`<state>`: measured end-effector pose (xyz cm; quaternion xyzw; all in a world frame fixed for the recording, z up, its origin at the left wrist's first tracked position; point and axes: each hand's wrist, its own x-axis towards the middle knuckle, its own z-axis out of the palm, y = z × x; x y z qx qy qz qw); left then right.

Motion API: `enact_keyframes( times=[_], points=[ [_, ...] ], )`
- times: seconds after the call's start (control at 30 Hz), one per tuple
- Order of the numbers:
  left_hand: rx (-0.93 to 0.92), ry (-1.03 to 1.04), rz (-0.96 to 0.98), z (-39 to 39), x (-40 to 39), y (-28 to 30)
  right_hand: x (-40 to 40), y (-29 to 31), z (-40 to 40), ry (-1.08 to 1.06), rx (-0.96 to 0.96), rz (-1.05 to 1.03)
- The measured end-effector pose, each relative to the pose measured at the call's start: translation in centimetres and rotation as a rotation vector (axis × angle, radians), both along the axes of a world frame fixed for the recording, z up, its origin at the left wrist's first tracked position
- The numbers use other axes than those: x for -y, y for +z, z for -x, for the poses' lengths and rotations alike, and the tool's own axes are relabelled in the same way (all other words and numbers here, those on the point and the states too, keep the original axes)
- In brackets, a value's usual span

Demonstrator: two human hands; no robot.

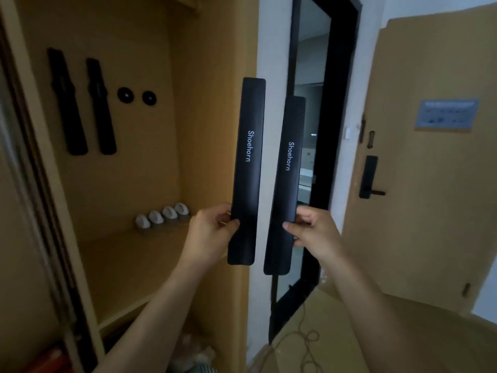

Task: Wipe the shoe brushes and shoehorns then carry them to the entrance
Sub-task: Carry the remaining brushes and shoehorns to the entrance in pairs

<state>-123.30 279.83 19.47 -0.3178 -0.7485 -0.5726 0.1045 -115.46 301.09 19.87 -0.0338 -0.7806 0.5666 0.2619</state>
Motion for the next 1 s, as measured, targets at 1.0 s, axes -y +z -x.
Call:
enact_keyframes(
  times=[1.0],
  points=[
    [-0.086, 0.773, -0.100, 36.1, 6.4, 2.9, 6.8, 5.2, 49.7, 0.511, 0.008, -0.066]
  ],
)
